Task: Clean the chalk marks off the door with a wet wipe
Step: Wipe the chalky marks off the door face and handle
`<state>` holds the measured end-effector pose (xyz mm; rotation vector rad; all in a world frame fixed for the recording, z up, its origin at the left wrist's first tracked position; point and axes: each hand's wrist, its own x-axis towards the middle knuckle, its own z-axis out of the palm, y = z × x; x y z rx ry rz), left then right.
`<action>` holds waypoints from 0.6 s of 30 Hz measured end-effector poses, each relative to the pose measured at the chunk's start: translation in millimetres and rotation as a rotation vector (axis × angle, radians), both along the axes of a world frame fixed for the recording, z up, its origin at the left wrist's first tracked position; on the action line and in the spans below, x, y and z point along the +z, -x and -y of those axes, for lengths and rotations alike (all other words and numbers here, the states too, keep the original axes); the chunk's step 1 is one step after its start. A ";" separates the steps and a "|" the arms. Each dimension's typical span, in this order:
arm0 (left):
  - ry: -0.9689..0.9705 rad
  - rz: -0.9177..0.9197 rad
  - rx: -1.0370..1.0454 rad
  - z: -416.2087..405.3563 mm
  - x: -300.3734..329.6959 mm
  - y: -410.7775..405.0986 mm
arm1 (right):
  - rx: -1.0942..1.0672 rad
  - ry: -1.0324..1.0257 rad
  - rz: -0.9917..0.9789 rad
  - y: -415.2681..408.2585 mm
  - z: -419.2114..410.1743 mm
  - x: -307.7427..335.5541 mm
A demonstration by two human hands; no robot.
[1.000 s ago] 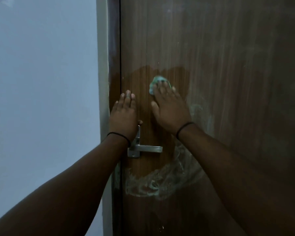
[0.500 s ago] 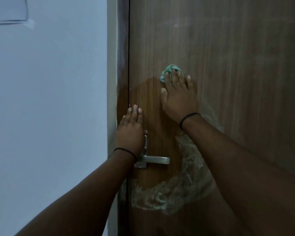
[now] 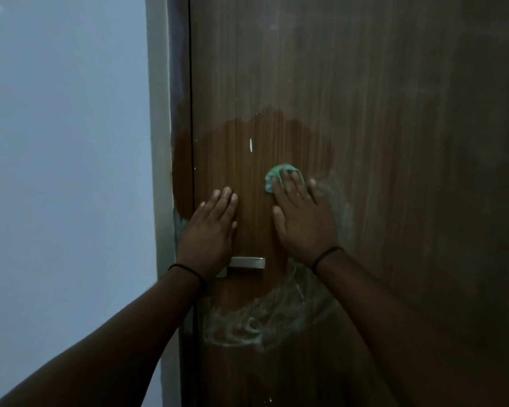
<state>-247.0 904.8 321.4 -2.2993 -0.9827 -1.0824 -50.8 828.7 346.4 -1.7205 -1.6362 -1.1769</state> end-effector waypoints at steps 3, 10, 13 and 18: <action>-0.013 0.009 0.003 -1.8 -6.1 0.3 | -0.048 -0.116 -0.112 -28.2 5.0 8.3; 0.015 0.068 -0.007 3.2 -4.4 -3.3 | -0.024 -0.030 -0.095 -28.8 14.9 -19.9; 0.015 0.052 0.016 3.9 -4.2 -5.1 | -0.100 -0.168 -0.303 -47.0 16.5 -5.1; 0.034 0.047 0.055 9.9 -3.0 -8.4 | 0.015 -0.049 -0.139 -1.5 2.5 -15.6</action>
